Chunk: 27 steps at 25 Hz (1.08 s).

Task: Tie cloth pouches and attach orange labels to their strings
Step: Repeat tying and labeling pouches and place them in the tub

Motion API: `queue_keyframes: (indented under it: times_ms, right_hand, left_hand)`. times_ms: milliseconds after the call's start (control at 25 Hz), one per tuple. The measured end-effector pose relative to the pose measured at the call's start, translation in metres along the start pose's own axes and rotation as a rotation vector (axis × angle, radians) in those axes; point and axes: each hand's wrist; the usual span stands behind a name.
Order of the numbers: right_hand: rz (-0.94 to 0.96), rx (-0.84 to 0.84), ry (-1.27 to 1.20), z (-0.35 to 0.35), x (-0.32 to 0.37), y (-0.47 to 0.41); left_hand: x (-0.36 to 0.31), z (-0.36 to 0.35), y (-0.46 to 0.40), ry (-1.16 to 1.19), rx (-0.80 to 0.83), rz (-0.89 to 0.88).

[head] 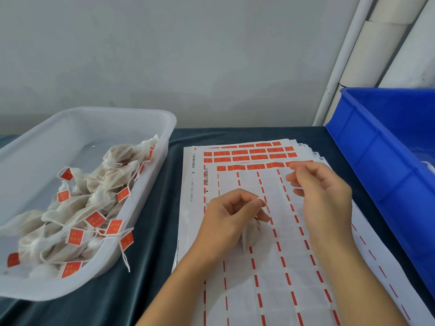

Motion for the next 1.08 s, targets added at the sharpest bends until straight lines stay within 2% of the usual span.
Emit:
queue_keyframes:
  times_ms: [160, 280, 560, 720, 880, 1080]
  right_hand:
    - [0.077, 0.151, 0.088, 0.000, 0.022, -0.002]
    - [0.099, 0.256, 0.252, -0.008, 0.033, -0.011]
    - [0.114, 0.275, 0.709, -0.028, 0.011, -0.048]
    - [0.188, 0.332, 0.804, -0.048, 0.001, -0.050]
    - [0.208, 0.472, 0.815, -0.077, 0.004, -0.053]
    - [0.220, 0.333, 0.960, -0.111, 0.001, -0.045]
  left_hand:
    - [0.000, -0.001, -0.001, 0.015, -0.080, 0.047]
    - [0.000, 0.000, -0.001, 0.037, -0.110, 0.077]
    - [-0.002, 0.001, -0.003, 0.008, -0.102, 0.131]
    - [0.000, 0.002, -0.004, 0.018, -0.103, 0.128]
    - [0.000, -0.002, -0.002, 0.031, -0.076, 0.113]
    - [0.004, -0.002, 0.001, 0.035, -0.100, 0.071]
Point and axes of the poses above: each hand's wrist, its own y-axis away from the middle knuckle, its own z-axis out of the back of the hand, x = y × z, and after that the axes turned 3 degrees about -z, right-handed
